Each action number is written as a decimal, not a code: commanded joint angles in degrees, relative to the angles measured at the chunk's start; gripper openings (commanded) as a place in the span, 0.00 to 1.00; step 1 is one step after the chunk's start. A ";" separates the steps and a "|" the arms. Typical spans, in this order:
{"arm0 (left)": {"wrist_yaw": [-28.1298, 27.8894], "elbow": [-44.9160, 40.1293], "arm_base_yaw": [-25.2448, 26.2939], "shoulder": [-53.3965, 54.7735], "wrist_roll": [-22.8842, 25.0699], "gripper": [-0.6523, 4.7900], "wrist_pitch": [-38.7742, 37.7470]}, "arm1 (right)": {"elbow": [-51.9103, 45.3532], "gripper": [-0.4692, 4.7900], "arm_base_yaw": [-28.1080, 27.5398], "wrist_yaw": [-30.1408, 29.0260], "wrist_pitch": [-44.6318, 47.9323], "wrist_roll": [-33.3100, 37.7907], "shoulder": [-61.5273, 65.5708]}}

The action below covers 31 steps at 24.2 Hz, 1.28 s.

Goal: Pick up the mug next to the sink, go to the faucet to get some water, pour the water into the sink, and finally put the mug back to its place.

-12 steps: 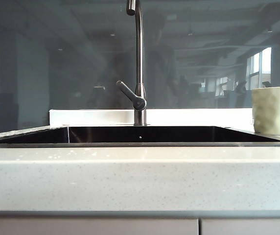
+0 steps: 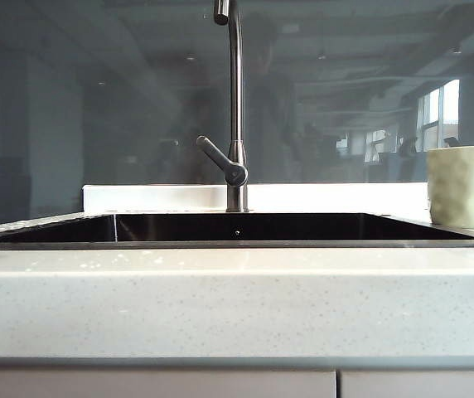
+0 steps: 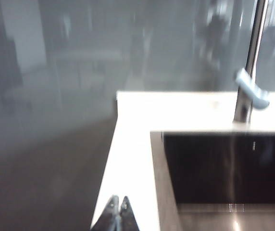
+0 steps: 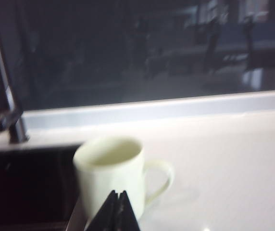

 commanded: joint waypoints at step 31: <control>5.81 16.09 -0.02 56.28 -3.82 0.11 46.80 | 15.28 0.50 -15.52 -21.92 56.06 -7.04 85.18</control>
